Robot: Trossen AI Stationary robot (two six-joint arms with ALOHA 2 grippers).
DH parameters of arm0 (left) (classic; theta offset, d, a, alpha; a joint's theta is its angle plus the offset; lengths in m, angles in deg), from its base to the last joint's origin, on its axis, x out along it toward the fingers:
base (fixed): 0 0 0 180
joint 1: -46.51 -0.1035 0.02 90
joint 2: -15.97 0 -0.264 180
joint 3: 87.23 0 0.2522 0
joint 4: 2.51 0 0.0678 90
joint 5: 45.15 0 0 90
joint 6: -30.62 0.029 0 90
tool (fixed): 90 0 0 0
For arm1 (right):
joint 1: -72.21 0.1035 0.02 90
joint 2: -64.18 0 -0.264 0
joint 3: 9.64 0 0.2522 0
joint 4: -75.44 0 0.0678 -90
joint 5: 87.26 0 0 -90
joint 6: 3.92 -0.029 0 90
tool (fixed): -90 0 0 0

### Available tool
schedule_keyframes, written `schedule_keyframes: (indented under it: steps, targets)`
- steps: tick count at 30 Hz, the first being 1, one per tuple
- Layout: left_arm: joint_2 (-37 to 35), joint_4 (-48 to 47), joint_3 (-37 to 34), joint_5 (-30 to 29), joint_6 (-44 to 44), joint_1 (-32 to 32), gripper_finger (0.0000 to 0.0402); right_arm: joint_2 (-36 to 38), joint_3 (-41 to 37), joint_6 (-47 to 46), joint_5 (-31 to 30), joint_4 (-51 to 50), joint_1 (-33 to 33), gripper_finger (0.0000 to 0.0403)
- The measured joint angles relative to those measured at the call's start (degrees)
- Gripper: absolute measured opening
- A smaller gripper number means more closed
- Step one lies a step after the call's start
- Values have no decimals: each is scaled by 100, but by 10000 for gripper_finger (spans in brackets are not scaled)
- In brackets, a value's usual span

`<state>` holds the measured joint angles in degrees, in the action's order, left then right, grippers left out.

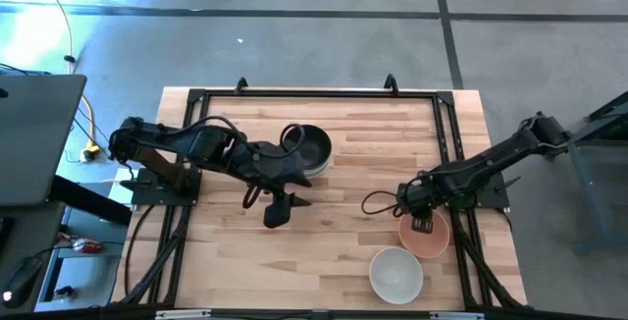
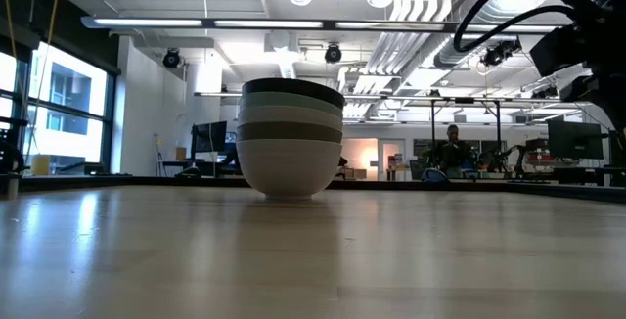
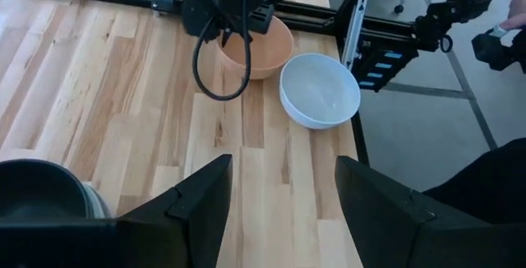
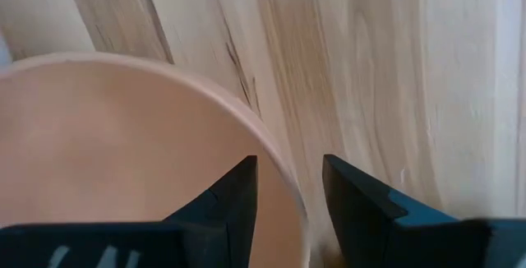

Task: Nest bowls inside each other
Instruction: Stack the light orange bowl on the black bowl

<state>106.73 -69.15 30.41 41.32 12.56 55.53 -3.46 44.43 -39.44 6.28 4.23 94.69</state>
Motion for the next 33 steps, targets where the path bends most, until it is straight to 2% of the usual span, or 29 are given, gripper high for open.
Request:
schedule_keyframes:
  steps: [11,14,19,33]
  targets:
    - [0,-2,0,-78,-85,102,207,-312,0,132,36,106,0,124]
    - [0,-2,0,-156,-87,148,207,-383,0,196,36,98,0,95]
    - [0,-2,0,-199,-109,207,207,-404,2,303,66,97,2,12]
    - [0,-75,2,-210,-42,229,207,-395,13,108,162,116,-41,1]
